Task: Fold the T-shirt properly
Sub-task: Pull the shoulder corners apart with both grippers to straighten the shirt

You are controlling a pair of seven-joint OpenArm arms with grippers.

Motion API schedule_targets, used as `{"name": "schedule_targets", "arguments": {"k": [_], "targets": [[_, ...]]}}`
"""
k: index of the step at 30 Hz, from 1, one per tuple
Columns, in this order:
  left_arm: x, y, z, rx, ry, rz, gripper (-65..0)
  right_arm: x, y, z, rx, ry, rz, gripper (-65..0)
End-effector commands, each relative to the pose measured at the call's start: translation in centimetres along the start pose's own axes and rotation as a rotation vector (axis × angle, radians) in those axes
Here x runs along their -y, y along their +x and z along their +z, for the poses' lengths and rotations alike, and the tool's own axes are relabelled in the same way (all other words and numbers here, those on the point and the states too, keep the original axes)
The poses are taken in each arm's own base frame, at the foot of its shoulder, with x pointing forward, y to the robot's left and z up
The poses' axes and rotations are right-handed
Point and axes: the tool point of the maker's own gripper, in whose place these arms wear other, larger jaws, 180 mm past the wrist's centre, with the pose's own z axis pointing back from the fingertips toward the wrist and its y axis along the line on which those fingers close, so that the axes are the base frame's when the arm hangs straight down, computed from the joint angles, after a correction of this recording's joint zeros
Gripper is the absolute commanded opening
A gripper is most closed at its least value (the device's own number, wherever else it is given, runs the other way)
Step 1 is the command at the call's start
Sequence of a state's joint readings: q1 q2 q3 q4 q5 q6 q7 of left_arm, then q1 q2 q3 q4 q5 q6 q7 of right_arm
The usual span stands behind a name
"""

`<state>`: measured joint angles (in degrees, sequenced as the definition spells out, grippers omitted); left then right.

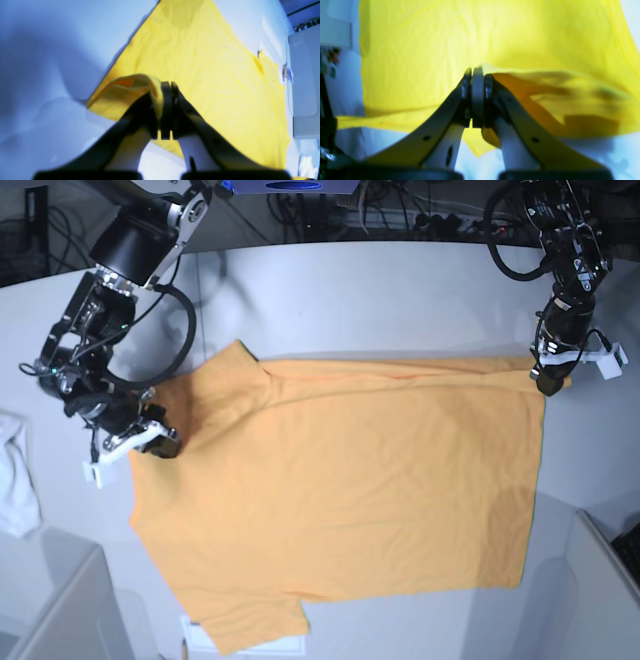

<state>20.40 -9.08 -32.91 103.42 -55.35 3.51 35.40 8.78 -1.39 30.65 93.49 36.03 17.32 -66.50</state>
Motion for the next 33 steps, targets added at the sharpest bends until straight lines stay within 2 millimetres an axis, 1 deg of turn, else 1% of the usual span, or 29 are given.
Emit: {"name": "schedule_targets", "arguments": {"k": [1, 3, 7, 9, 12, 15, 18, 20, 22, 25, 27, 29, 32, 33], "targets": [[0.5, 1.3, 0.0, 0.039, -0.018, -0.013, -65.0, -0.8, 2.0, 0.2, 0.057, 0.027, 0.015, -65.0], [0.1, 1.3, -0.4, 0.037, -0.002, -0.018, -65.0, -0.6, 2.5, 0.0, 0.065, 0.026, 0.014, -65.0], [-0.6, 1.4, -0.8, 0.035, 0.043, -0.083, -65.0, -0.6, 3.2, 0.0, 0.079, 0.028, 0.019, -65.0], [0.2, 1.2, -1.4, 0.015, 0.03, -0.097, -65.0, -1.0, 4.0, 0.0, 0.091, 0.035, 0.023, -65.0], [1.0, 1.4, -2.2, -0.001, 0.014, -0.087, -65.0, -1.2, 5.1, -0.8, 0.119, 0.052, 0.004, -65.0], [1.2, 1.5, -2.9, -0.004, 0.012, -0.074, -65.0, -1.0, 5.2, -1.6, 0.111, 0.062, -0.02, -65.0], [0.4, 1.1, -3.1, -0.018, 0.027, -0.063, -65.0, -0.8, 4.9, -1.9, 0.102, 0.062, -0.03, -65.0], [0.3, 1.0, -3.3, -0.023, 0.03, -0.059, -65.0, -0.8, 5.1, -1.9, 0.118, 0.062, -0.032, -65.0], [0.9, 1.4, -3.6, -0.017, 0.017, -0.058, -65.0, -0.8, 5.8, -1.8, 0.136, 0.061, -0.029, -65.0], [1.1, 1.5, -4.1, -0.024, 0.012, -0.049, -65.0, 0.2, 6.0, -1.7, 0.131, 0.036, -0.051, -65.0], [0.6, 1.8, -4.4, -0.024, 0.029, -0.058, -65.0, 0.3, 6.3, -1.9, 0.139, 0.037, -0.06, -65.0], [0.2, 1.7, -4.6, -0.028, 0.046, -0.067, -65.0, 0.5, 6.3, -1.9, 0.148, 0.035, -0.065, -65.0], [0.1, 2.0, -4.7, -0.02, 0.058, -0.09, -65.0, 0.6, 6.0, -2.3, 0.138, 0.037, -0.078, -65.0], [0.5, 2.2, -4.9, -0.015, 0.052, -0.091, -65.0, 0.6, 6.0, -2.5, 0.135, 0.039, -0.081, -65.0]]}}
